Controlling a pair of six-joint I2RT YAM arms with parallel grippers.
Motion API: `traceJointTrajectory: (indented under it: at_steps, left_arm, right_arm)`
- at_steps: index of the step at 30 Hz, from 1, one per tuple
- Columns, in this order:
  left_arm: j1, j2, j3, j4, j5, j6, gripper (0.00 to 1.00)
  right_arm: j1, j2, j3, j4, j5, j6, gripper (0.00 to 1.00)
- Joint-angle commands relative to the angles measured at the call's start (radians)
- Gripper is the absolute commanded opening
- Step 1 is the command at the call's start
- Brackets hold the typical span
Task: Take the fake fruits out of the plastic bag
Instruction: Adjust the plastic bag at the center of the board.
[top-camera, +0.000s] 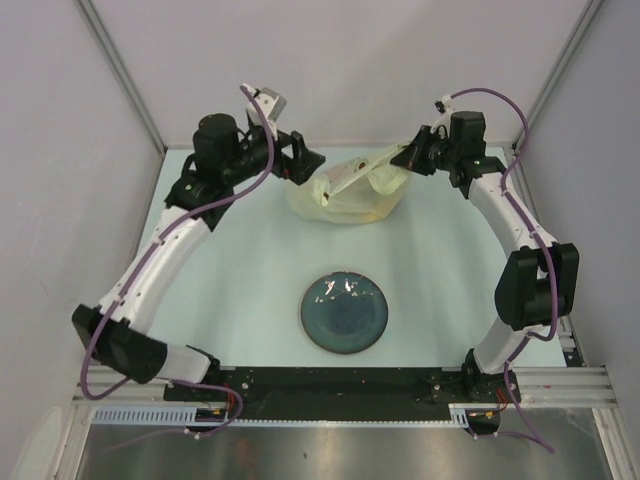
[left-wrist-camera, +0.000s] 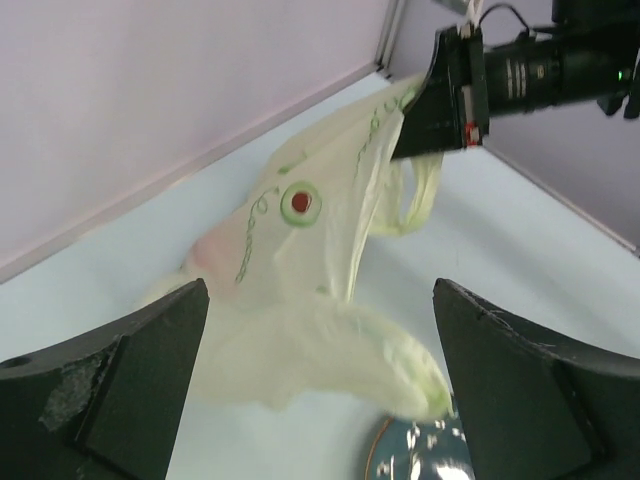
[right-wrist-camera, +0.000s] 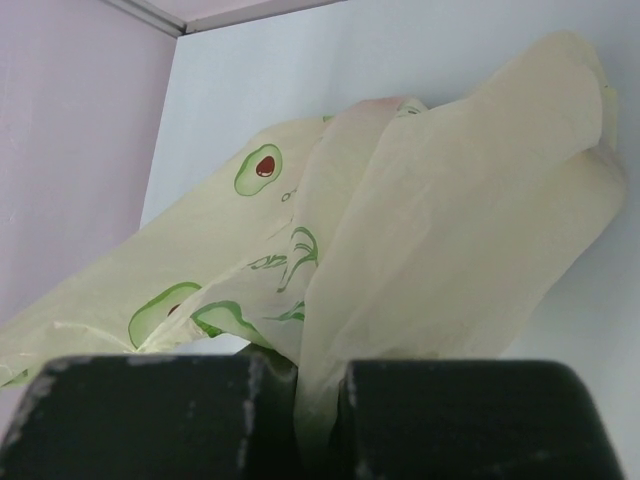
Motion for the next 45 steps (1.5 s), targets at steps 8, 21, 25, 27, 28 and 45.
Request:
traceJointTrajectory:
  at_steps: [8, 21, 25, 27, 28, 45]
  left_arm:
    - [-0.158, -0.162, -0.082, -0.259, -0.297, 0.036, 1.0]
    - [-0.207, 0.014, -0.005, -0.311, -0.575, -0.107, 0.94]
    - [-0.138, 0.039, -0.001, -0.304, -0.485, -0.098, 0.47]
    - [-0.083, 0.056, 0.019, -0.262, -0.453, -0.08, 0.03]
    - [-0.063, 0.073, 0.033, -0.242, -0.416, -0.045, 0.0]
    - [0.059, 0.503, 0.756, -0.133, -0.068, 0.097, 0.0]
  right_arm:
    - [0.003, 0.002, 0.006, 0.047, 0.001, 0.025, 0.0]
    - [0.0, -0.006, 0.006, 0.035, -0.009, 0.024, 0.0]
    - [-0.017, 0.0, 0.009, 0.043, -0.012, 0.027, 0.0]
    - [-0.03, 0.021, 0.019, 0.05, -0.01, 0.03, 0.0]
    - [-0.036, 0.032, 0.048, 0.05, -0.012, 0.025, 0.0]
    - [-0.099, 0.27, 0.639, 0.035, 0.024, -0.268, 0.0]
